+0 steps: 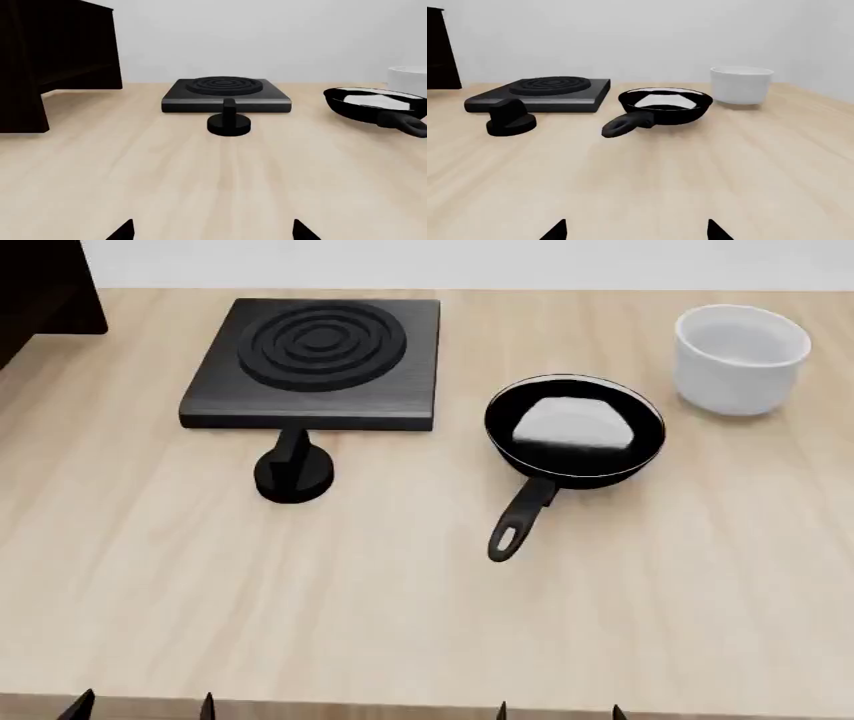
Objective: Put the frying pan on the cabinet shelf.
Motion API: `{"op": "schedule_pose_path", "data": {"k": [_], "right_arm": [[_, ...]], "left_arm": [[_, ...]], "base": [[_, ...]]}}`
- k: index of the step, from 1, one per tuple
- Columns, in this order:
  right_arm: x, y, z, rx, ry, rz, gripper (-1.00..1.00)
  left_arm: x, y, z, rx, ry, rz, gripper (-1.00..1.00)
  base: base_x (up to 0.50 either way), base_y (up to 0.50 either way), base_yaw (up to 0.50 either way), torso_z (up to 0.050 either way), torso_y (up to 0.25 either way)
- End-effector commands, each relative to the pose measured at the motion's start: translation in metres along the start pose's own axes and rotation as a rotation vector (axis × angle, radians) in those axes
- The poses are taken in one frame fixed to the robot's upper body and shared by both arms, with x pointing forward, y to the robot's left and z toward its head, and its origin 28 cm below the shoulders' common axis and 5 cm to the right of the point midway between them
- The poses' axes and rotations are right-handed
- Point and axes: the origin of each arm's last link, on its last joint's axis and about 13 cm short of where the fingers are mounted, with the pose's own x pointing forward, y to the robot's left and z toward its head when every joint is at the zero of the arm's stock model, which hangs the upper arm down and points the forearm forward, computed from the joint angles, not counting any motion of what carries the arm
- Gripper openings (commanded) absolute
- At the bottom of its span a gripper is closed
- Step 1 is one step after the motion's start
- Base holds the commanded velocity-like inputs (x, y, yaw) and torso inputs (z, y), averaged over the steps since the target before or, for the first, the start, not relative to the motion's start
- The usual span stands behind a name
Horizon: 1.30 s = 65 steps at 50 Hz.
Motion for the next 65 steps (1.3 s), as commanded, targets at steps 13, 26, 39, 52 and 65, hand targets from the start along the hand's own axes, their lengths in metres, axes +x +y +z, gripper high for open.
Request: {"op": "schedule_pose_path", "data": {"k": [13, 26, 39, 52, 65], "right_arm": [[-0.0008, -0.0005, -0.0013, 0.028, 0.011, -0.009, 1.0], [-0.002, -0.0005, 0.0011, 0.021, 0.005, -0.026, 1.0], [-0.001, 0.0001, -0.0005, 0.014, 0.017, -0.023, 1.0], [-0.004, -0.0005, -0.0003, 0.012, 0.016, -0.028, 1.0], [-0.0069, 0.0004, -0.0029, 0.019, 0.019, -0.03, 1.0]], "left_arm": [[0.0001, -0.0003, -0.0008, 0.024, -0.014, -0.004, 1.0], [-0.0014, 0.0018, 0.0013, -0.019, -0.025, 0.002, 1.0], [0.0003, 0.0016, 0.0006, -0.019, -0.013, -0.004, 1.0], [-0.0009, 0.0019, 0.0007, -0.021, -0.013, 0.0, 1.0], [-0.0008, 0.0022, 0.0049, -0.038, -0.01, 0.024, 1.0]], "base": [[0.0, 0.0, 0.0, 0.0, 0.0], [0.0, 0.0, 0.0, 0.039, 0.0], [0.0, 0.0, 0.0, 0.05, 0.0], [0.0, 0.0, 0.0, 0.05, 0.0], [0.0, 0.0, 0.0, 0.049, 0.0]]}}
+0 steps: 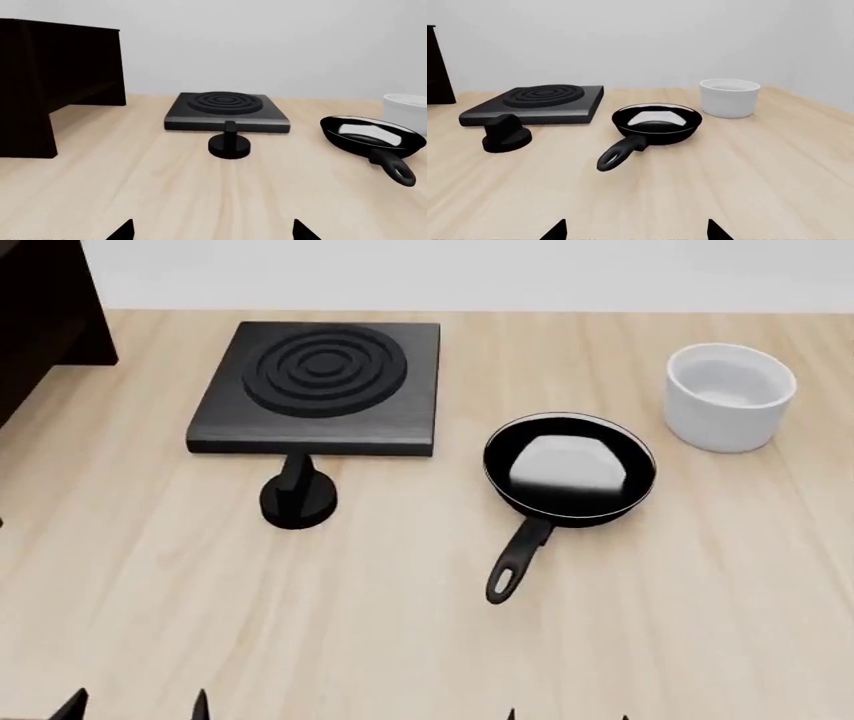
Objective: Put the frying pan on the cabinet shelf.
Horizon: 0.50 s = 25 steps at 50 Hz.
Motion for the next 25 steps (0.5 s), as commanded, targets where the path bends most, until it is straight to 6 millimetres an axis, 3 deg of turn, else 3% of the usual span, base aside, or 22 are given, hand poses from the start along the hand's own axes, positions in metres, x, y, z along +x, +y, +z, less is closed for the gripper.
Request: {"op": "schedule_pose_path", "data": {"k": [1, 9, 25], "right_arm": [[-0.0023, 0.0006, -0.0022, 0.007, 0.002, -0.002, 1.0], [-0.0066, 0.0013, -0.0043, 0.01, -0.002, -0.006, 1.0], [-0.0109, 0.0016, -0.0058, 0.007, 0.0, -0.004, 1.0]], "left_arm": [[0.0011, 0.0009, 0.0008, -0.013, 0.004, 0.023, 1.0], [0.0004, 0.0006, 0.0015, -0.019, 0.007, 0.025, 1.0], [0.0006, 0.0002, -0.0003, -0.019, 0.013, 0.014, 1.0]], "base": [[0.0, 0.0, 0.0, 0.0, 0.0], [0.21, -0.2, 0.0, 0.0, 0.0], [0.3, -0.43, 0.0, 0.0, 0.0]]}}
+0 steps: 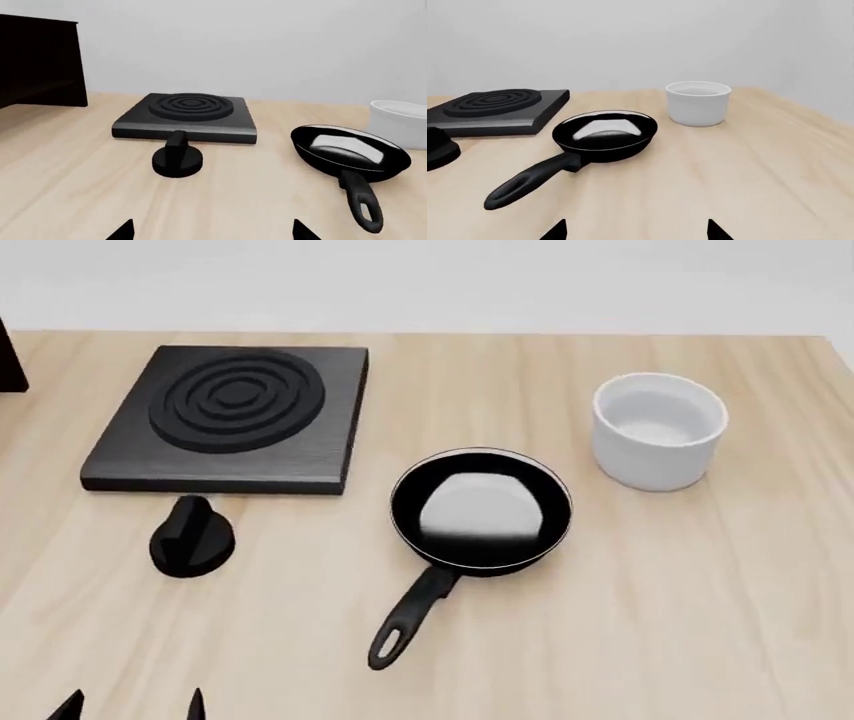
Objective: Put the frying pan on the cabinet shelf.
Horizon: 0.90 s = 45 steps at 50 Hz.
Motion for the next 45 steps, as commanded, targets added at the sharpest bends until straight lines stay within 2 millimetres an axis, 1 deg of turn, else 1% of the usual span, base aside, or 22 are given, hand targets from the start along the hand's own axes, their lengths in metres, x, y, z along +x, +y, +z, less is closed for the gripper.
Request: {"op": "schedule_pose_path", "data": {"k": [1, 10, 16, 27, 40, 45], "right_arm": [[-0.0021, 0.0006, -0.0005, 0.0, -0.001, 0.002, 1.0], [-0.0038, 0.0005, 0.0001, -0.007, -0.004, 0.002, 1.0], [-0.0087, 0.0011, -0.0008, -0.007, -0.007, 0.003, 1.0], [-0.0113, 0.002, -0.0019, -0.009, -0.005, 0.009, 1.0], [-0.0086, 0.0034, -0.0021, -0.007, -0.008, 0.009, 1.0], [-0.0076, 0.0046, -0.0032, -0.007, -0.006, 0.012, 1.0]], "left_arm": [[0.0002, -0.0002, -0.0005, -0.004, 0.005, -0.002, 1.0], [0.0003, -0.0003, -0.0002, 0.0, 0.004, -0.004, 1.0], [0.0, -0.0006, 0.0, 0.001, 0.003, -0.008, 1.0], [-0.0004, -0.0009, -0.0003, 0.005, 0.001, -0.009, 1.0], [0.0005, -0.0011, -0.0008, 0.004, 0.002, -0.013, 1.0], [-0.0009, -0.0017, 0.0034, 0.0, -0.006, -0.009, 1.0]], "base": [[0.4, -0.35, 0.0, 0.0, 0.0], [0.44, -0.3, 0.0, 0.0, 0.0], [0.5, -0.12, 0.0, 0.0, 0.0], [0.5, -0.1, 0.0, 0.0, 0.0], [0.5, -0.09, 0.0, 0.0, 0.0], [0.5, -0.09, 0.0, 0.0, 0.0]]}}
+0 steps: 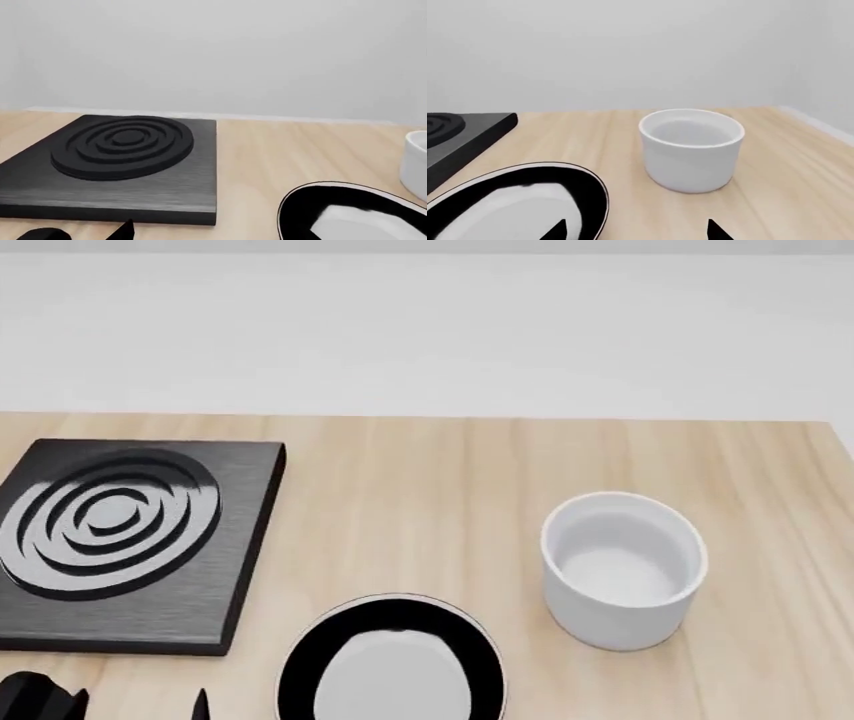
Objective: Put the frying pan on the cabinet shelf.
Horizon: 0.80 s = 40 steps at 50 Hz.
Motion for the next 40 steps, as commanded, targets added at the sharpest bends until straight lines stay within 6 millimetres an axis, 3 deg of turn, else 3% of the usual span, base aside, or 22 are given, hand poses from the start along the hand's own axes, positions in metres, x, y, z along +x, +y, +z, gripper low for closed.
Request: {"op": "schedule_pose_path", "data": {"k": [1, 12, 20, 21, 22, 32, 34, 35, 36, 40], "right_arm": [[0.001, 0.002, -0.002, 0.001, 0.003, 0.004, 1.0], [-0.001, 0.004, -0.004, 0.0, 0.006, 0.007, 1.0], [-0.002, 0.004, -0.004, -0.003, 0.002, 0.01, 1.0], [-0.004, 0.003, -0.018, -0.005, 0.006, 0.005, 1.0], [-0.002, 0.005, -0.004, -0.004, 0.002, 0.01, 1.0], [0.001, 0.004, -0.01, -0.01, -0.004, 0.014, 1.0], [-0.007, 0.006, 0.007, -0.022, 0.014, 0.007, 1.0], [0.004, 0.002, -0.005, -0.015, -0.035, 0.024, 1.0], [0.0, 0.002, -0.009, -0.019, 0.001, 0.014, 1.0], [-0.011, 0.005, 0.012, -0.029, -0.003, 0.011, 1.0]], "left_arm": [[-0.001, -0.001, 0.004, -0.007, -0.008, 0.002, 1.0], [-0.001, 0.0, 0.0, -0.013, -0.001, 0.003, 1.0], [-0.001, -0.001, 0.001, -0.005, 0.006, -0.003, 1.0], [-0.002, -0.001, 0.002, -0.003, 0.005, -0.006, 1.0], [-0.002, -0.002, 0.003, -0.005, 0.005, -0.007, 1.0], [-0.01, -0.009, 0.014, -0.003, 0.027, -0.082, 1.0], [-0.016, -0.012, 0.021, 0.006, 0.033, -0.109, 1.0], [-0.018, -0.013, 0.024, 0.008, 0.036, -0.115, 1.0], [-0.019, -0.013, 0.025, 0.008, 0.038, -0.116, 1.0], [-0.025, -0.015, 0.036, 0.034, 0.075, -0.143, 1.0]], "base": [[0.5, -0.09, 0.0, 0.0, 0.0], [0.48, -0.07, 0.0, 0.0, 0.0], [0.04, 0.0, 0.0, 0.0, 0.0], [0.0, 0.0, 0.0, 0.0, 0.0], [0.0, 0.0, 0.0, 0.0, 0.0], [0.0, 0.0, 0.0, 0.0, 0.0], [0.0, 0.0, 0.0, 0.0, 0.0], [0.0, 0.0, 0.0, 0.0, 0.0], [0.0, 0.0, 0.0, 0.0, 0.0], [0.0, 0.0, 0.0, 0.0, 0.0]]}}
